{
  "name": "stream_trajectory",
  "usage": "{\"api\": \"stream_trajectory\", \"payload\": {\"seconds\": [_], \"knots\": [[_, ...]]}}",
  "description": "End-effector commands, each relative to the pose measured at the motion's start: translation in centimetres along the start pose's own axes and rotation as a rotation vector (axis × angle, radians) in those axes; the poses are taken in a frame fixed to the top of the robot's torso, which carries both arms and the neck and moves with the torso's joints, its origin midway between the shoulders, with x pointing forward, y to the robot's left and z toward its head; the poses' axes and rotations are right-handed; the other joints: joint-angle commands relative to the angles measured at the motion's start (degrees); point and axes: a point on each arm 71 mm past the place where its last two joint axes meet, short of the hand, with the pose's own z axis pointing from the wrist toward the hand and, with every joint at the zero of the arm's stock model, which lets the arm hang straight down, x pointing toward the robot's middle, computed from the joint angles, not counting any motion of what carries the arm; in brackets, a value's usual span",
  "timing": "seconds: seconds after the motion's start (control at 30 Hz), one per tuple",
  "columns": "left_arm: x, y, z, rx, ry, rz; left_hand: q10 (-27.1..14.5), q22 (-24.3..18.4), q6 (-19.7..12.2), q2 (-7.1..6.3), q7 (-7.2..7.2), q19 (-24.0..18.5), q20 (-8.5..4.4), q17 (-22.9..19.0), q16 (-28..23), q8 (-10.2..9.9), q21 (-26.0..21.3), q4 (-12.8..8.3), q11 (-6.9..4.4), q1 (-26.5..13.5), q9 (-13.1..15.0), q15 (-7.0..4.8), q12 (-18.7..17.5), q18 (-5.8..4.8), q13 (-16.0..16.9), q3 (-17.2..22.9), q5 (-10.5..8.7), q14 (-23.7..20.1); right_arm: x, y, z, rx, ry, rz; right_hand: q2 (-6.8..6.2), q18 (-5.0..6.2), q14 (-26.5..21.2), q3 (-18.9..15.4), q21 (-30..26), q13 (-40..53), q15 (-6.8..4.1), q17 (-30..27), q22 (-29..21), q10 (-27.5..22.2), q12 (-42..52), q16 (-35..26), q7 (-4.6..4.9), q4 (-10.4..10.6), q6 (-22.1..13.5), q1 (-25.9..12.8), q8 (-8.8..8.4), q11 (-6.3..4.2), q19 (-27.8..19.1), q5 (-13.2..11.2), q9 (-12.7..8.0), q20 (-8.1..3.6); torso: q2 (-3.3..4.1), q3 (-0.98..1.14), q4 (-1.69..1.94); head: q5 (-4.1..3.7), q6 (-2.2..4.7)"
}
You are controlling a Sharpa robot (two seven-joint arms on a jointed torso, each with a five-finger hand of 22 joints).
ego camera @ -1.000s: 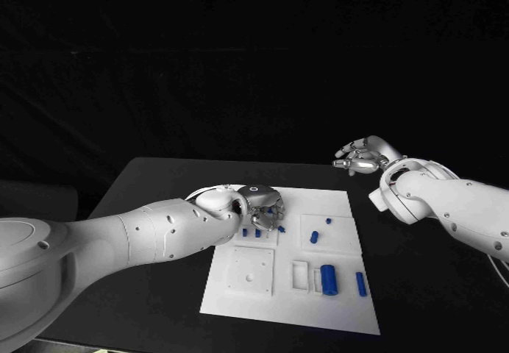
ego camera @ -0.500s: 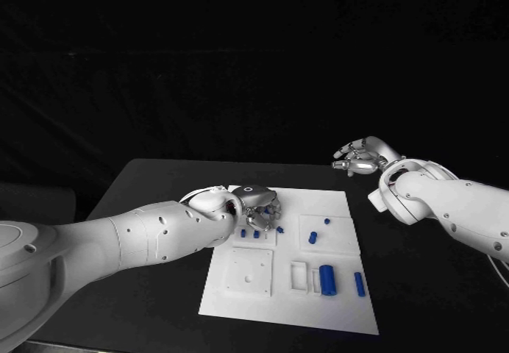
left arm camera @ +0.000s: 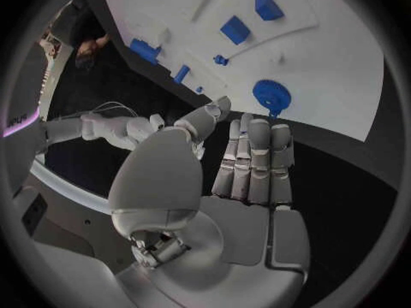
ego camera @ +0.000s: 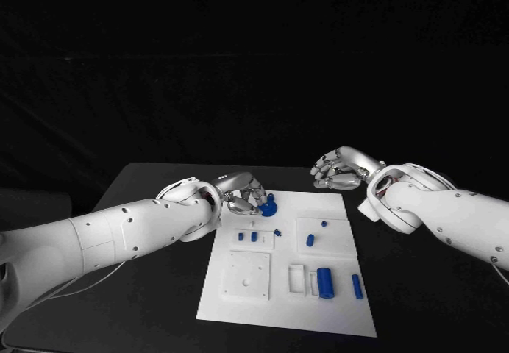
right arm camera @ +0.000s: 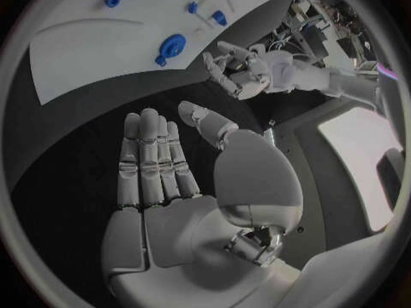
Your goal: Assemble the parts on the task board
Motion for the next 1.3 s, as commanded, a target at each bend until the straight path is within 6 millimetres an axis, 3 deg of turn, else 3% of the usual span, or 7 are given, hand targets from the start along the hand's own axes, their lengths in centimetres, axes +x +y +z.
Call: {"api": "stream_trajectory", "payload": {"seconds": [0.03,0.23,0.33,0.7,0.9,1.0,1.3], "knots": [[-0.7,0.2,-0.6,-0.027,-0.039,-0.171,0.5,0.1,-0.1,0.63,0.35,0.4,-1.85,0.1,0.3,0.3,0.2,0.1,-0.10,0.1,-0.1,0.05,-0.2,1.37,-0.1,0.3,0.38,0.5,1.5,1.6,-0.3,-0.146,0.118,-0.244,0.36,0.36,2.8,-0.2,1.9,-1.4,-0.43,0.2,1.3,1.9,-3.7,1.5,-0.49,-0.2,0.6,1.0,0.33,-0.21,2.9,-0.5,0.0,-1.09,0.02,-0.05,0.04,-0.39,0.09],[-1.5,0.6,-1.9,-0.035,-0.069,-0.263,0.6,0.1,0.0,0.70,0.39,0.4,-1.84,0.1,0.3,0.3,0.2,0.1,-0.10,0.1,-0.1,0.04,-0.2,1.37,-0.1,0.3,0.37,0.5,3.4,3.5,-0.6,-0.227,0.176,-0.426,0.35,0.36,10.6,-0.4,8.1,-2.5,-2.05,2.3,1.6,6.8,-8.6,6.6,-1.40,-0.3,3.1,2.8,1.18,-1.61,10.7,-2.9,-0.2,-4.79,0.06,-0.18,0.09,-0.64,0.20],[-1.6,0.8,-2.2,-0.048,-0.081,-0.319,0.7,0.1,0.0,0.73,0.40,0.4,-1.83,0.0,0.4,0.4,0.2,0.1,-0.13,0.0,-0.1,0.02,-0.2,1.37,-0.1,0.2,0.30,0.6,4.6,4.4,-0.8,-0.251,0.202,-0.468,0.17,0.36,11.8,0.1,10.9,-2.7,-2.62,4.1,1.5,9.4,-10.1,9.2,-1.94,-0.2,4.5,3.3,1.50,-2.12,12.2,-4.0,-0.3,-6.11,0.10,-0.23,0.05,-0.72,0.12],[-2.1,1.6,-2.9,-0.072,-0.115,-0.357,1.3,0.1,0.2,1.06,0.34,0.5,-1.88,0.0,0.4,0.6,0.2,0.3,-0.28,-0.3,-0.3,-0.12,-0.2,1.37,0.0,0.1,0.21,0.8,8.3,7.0,-1.1,-0.292,0.272,-0.596,-0.68,0.36,12.8,2.1,16.5,-2.9,-3.08,6.7,1.5,12.8,-14.0,14.0,-2.40,0.0,6.0,2.2,1.37,-2.55,13.4,-6.3,-1.0,-7.53,0.16,-0.26,0.10,-0.70,-0.26],[-2.2,1.6,-3.0,-0.074,-0.123,-0.359,1.4,0.1,0.2,1.17,0.32,0.6,-1.92,0.0,0.5,0.7,0.2,0.3,-0.31,-0.3,-0.3,-0.15,-0.2,1.39,0.0,0.1,0.24,0.8,10.0,7.2,-1.0,-0.298,0.269,-0.665,-1.27,0.36,12.6,2.8,17.6,-3.0,-2.99,6.9,1.5,13.1,-15.2,14.7,-2.32,0.1,5.9,1.8,1.12,-2.45,13.1,-7.1,-1.3,-7.70,0.21,-0.28,0.05,-0.62,-0.41],[-2.2,1.6,-3.1,-0.072,-0.124,-0.362,1.4,0.1,0.2,1.20,0.32,0.6,-1.94,0.0,0.5,0.7,0.3,0.3,-0.32,-0.4,-0.3,-0.17,-0.2,1.40,0.0,0.1,0.25,0.9,10.6,7.2,-1.0,-0.299,0.263,-0.679,-1.67,0.36,12.5,3.3,18.0,-3.0,-2.94,6.9,1.4,13.2,-15.8,14.9,-2.26,0.3,5.9,1.8,1.01,-2.40,13.0,-7.7,-1.4,-7.74,0.22,-0.17,0.02,-0.48,-0.54],[-2.4,1.5,-3.3,-0.069,-0.126,-0.363,1.5,0.1,0.1,1.21,0.36,0.8,-1.98,0.0,0.5,0.7,0.3,0.3,-0.35,-0.4,-0.4,-0.20,-0.3,1.43,0.0,0.1,0.26,1.0,12.3,7.0,-0.5,-0.290,0.254,-0.685,-3.42,0.36,12.1,6.1,19.0,-3.5,-2.09,6.8,1.3,11.4,-18.6,15.7,-1.83,1.2,5.1,2.4,0.36,-1.50,12.6,-9.3,-2.0,-7.76,0.41,-0.11,0.07,-0.31,-0.79]]}}
